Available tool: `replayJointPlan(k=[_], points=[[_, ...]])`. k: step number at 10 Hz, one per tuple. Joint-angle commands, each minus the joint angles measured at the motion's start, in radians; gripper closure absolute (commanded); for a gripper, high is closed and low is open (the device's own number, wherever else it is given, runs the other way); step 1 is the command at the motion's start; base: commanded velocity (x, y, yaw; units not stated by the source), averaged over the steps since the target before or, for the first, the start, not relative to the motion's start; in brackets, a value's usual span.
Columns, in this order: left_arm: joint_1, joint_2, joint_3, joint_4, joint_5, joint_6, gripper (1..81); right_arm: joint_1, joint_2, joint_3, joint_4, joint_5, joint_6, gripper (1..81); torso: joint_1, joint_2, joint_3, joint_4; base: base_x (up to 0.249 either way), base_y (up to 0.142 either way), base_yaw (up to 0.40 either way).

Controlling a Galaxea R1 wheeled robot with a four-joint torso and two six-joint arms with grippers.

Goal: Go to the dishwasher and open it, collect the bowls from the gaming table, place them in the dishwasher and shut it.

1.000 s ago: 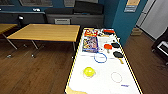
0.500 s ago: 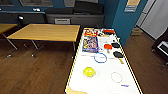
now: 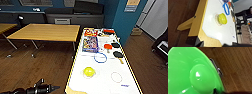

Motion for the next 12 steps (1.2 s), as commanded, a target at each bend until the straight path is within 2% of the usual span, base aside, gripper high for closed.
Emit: replayJointPlan(k=[1,3,4,7,10,12], points=[[-0.184,0.081,-0.134,-0.045,0.177,-0.187,1.0,0.037,-0.049,0.011,-0.007,-0.068,-0.003,81.1,0.000,0.000,0.000,0.000,0.000,0.000,0.000],[-0.223,0.156,-0.195,-0.048,0.181,-0.195,1.0,0.058,-0.040,0.007,-0.008,-0.077,-0.003,81.1,0.000,0.000,0.000,0.000,0.000,0.000,0.000],[-0.233,0.190,-0.223,-0.046,0.177,-0.218,1.0,0.066,-0.035,0.007,-0.008,-0.077,-0.003,81.1,0.000,0.000,0.000,0.000,0.000,0.000,0.000],[-0.262,0.296,-0.358,-0.043,0.173,-0.331,1.0,0.086,-0.021,0.001,-0.005,-0.082,-0.003,81.1,0.001,0.000,-0.001,0.000,0.000,0.000,0.000],[-0.312,0.413,-0.468,-0.014,0.190,-0.336,1.0,0.092,-0.012,-0.010,-0.005,-0.083,-0.002,81.1,0.001,0.000,-0.001,0.000,0.000,0.000,0.000],[-0.330,0.479,-0.525,0.018,0.239,-0.336,1.0,0.092,-0.012,-0.005,-0.008,-0.085,-0.005,81.1,0.001,0.000,-0.002,0.000,0.000,0.000,0.000]])
